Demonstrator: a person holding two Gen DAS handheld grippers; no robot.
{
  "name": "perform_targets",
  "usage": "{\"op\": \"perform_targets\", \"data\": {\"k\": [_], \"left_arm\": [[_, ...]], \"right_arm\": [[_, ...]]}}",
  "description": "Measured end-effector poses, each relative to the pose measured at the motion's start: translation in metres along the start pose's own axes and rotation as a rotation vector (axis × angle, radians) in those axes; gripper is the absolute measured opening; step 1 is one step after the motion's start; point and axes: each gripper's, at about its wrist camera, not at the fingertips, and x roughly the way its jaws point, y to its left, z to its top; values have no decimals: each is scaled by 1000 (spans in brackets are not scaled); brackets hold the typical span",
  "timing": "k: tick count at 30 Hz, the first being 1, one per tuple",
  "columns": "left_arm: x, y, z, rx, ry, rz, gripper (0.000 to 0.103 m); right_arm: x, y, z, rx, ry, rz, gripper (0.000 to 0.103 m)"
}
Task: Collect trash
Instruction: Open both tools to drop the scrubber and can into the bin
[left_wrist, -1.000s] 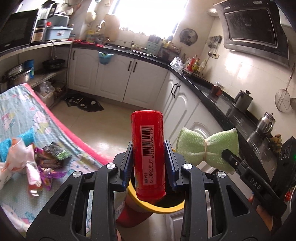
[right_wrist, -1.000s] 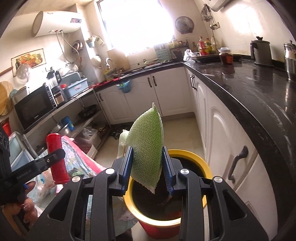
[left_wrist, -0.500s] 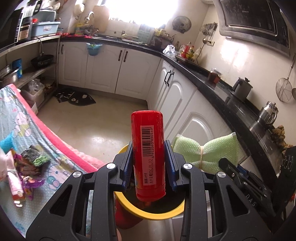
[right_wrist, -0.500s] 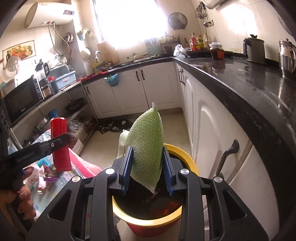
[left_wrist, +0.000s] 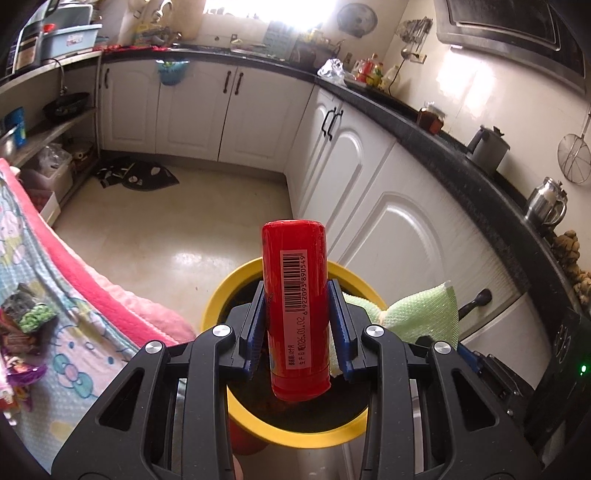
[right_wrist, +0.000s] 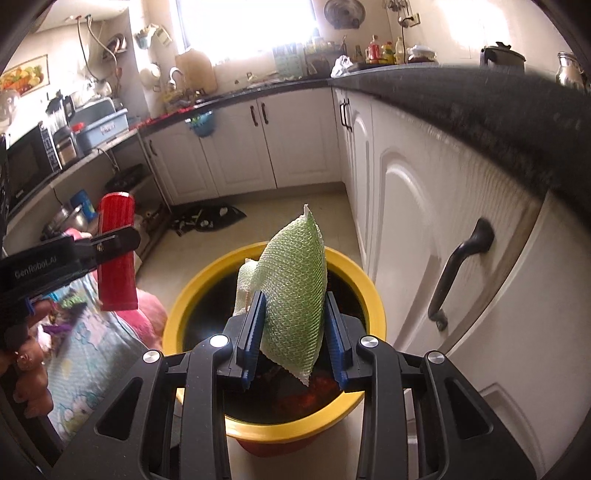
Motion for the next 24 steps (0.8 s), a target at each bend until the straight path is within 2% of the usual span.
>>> {"op": "perform_targets", "data": {"k": [7, 10, 11, 13, 15, 19, 21, 23, 24], "left_arm": [[16, 2, -3, 1, 30, -18, 26], [18, 4, -4, -5, 34, -16, 29], [18, 5, -4, -8, 33, -18, 34], [17, 7, -3, -15, 29, -14, 39], [15, 9, -2, -24, 27, -3, 52], [6, 17, -2, -44, 16, 22, 66], [-1, 22, -1, -55, 3, 39, 83], [-7, 25, -1, -62, -11, 53, 92], [-10, 27, -2, -64, -16, 57, 92]], "right_arm": [[16, -1, -8, -7, 40, -19, 33], [20, -2, -10, 1, 54, -18, 40], [21, -4, -11, 4, 57, -19, 45], [21, -6, -10, 18, 60, -14, 48], [20, -6, -10, 27, 58, -12, 51], [15, -6, -9, 35, 41, -9, 65], [11, -5, -8, 42, 26, -10, 71], [8, -4, -6, 40, 18, -10, 74], [7, -3, -6, 38, 15, -11, 76]]}}
